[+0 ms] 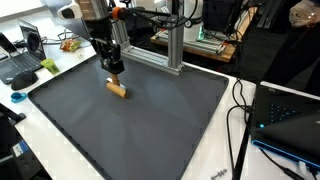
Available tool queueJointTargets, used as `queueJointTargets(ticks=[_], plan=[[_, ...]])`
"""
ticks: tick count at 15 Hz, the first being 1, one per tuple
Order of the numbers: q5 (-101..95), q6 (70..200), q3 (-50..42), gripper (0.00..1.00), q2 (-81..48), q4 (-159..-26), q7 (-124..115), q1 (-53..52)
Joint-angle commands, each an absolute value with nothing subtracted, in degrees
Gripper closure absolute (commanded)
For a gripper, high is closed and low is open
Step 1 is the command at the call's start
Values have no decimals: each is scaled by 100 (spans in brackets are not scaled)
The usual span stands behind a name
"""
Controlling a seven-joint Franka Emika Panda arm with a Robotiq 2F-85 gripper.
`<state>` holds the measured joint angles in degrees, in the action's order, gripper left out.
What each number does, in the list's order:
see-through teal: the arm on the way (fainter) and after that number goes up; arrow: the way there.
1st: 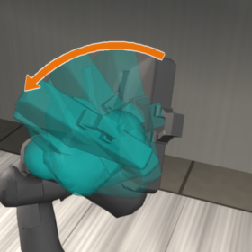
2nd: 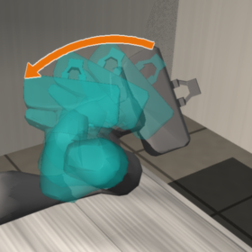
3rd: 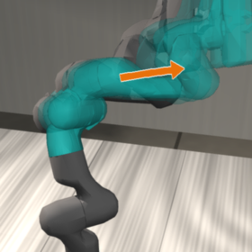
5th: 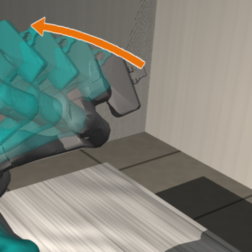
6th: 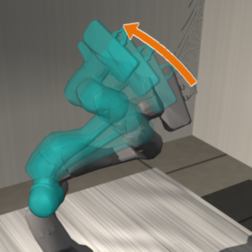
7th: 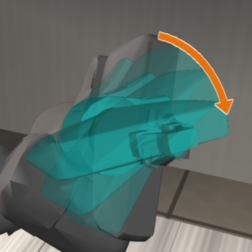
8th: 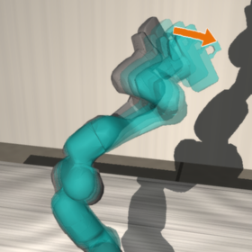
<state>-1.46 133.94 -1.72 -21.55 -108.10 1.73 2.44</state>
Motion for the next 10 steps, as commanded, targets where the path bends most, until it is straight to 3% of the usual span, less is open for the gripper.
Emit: queueJointTargets(ticks=[1,10], plan=[[29,13061,-113,78,-2141,-10904,398,340],[133,13015,-98,78,-2175,-10942,518,382]])
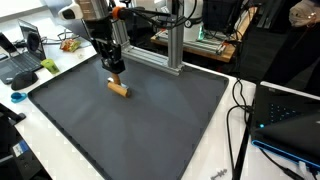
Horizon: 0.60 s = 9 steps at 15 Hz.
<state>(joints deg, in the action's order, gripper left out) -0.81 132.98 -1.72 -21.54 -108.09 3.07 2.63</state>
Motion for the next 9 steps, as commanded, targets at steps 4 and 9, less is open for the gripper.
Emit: queueJointTargets(ticks=[4,9], plan=[[210,13012,-102,78,-2175,-10973,522,404],[258,12855,-114,78,-2139,-11000,485,416]])
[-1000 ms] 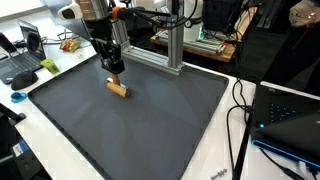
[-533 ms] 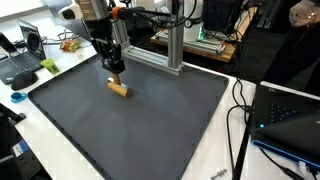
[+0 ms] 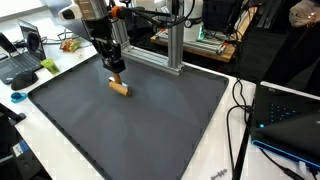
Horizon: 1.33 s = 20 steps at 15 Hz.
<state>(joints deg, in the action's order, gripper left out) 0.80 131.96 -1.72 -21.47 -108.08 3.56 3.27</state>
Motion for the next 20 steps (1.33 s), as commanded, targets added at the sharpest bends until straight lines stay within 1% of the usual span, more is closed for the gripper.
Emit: queueJointTargets(ticks=[1,10,20], plan=[[250,12802,-119,78,-2133,-11003,467,409],[257,12687,-121,78,-2127,-10998,457,402],[216,13016,-152,78,-1966,-11048,379,381]])
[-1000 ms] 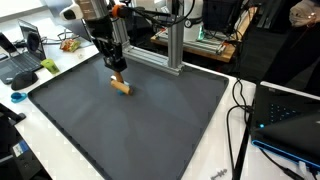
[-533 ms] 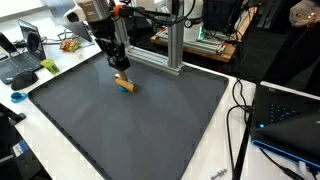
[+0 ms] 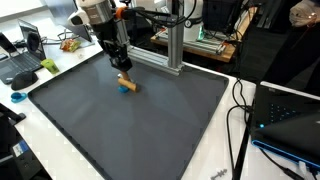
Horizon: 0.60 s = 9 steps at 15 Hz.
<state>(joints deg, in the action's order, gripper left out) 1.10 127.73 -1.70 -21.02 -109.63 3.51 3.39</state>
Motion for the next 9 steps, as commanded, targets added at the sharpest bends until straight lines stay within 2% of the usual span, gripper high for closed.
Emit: queueJointTargets(ticks=[1,9], plan=[[191,13051,-159,78,-1949,-11037,373,374],[131,12956,-145,78,-2130,-10843,375,340]])
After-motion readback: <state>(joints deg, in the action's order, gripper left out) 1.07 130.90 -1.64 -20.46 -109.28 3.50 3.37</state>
